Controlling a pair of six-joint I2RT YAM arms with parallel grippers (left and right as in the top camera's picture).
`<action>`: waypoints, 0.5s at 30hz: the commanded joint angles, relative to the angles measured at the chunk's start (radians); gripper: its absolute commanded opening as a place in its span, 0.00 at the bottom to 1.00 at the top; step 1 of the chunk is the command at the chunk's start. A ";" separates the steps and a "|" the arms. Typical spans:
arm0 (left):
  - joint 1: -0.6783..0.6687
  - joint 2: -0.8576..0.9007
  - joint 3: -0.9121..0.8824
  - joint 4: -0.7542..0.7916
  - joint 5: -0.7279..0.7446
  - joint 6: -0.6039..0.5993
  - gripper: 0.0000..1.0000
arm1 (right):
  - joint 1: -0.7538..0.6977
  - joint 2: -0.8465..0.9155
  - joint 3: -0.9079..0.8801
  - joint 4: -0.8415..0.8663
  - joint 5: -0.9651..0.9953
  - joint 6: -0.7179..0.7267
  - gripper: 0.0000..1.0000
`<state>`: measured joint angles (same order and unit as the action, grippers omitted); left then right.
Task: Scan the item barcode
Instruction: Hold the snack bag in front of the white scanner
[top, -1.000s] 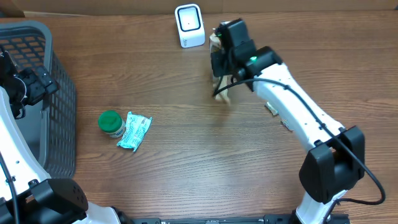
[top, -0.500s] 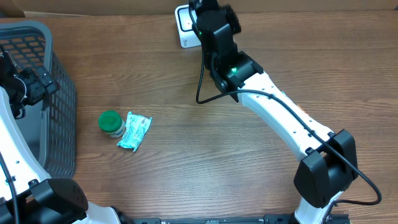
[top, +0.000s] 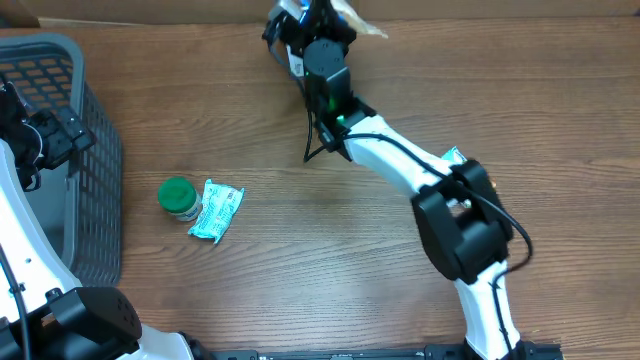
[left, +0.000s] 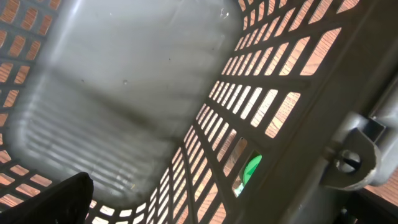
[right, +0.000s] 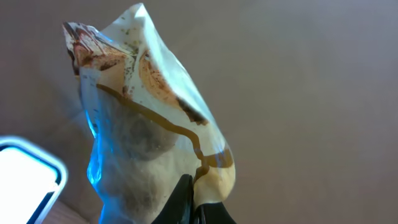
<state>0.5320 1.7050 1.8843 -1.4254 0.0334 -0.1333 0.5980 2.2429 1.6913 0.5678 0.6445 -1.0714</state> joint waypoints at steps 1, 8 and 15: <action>0.004 0.010 -0.002 0.001 -0.010 0.010 1.00 | 0.000 0.029 0.014 0.030 -0.010 -0.092 0.04; 0.004 0.010 -0.002 0.001 -0.010 0.010 1.00 | -0.018 0.063 0.014 0.067 -0.010 -0.134 0.04; 0.004 0.010 -0.002 0.001 -0.010 0.010 1.00 | -0.044 0.064 0.014 0.030 -0.032 -0.130 0.04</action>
<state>0.5320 1.7050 1.8843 -1.4250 0.0334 -0.1333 0.5724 2.3054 1.6913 0.6044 0.6315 -1.2007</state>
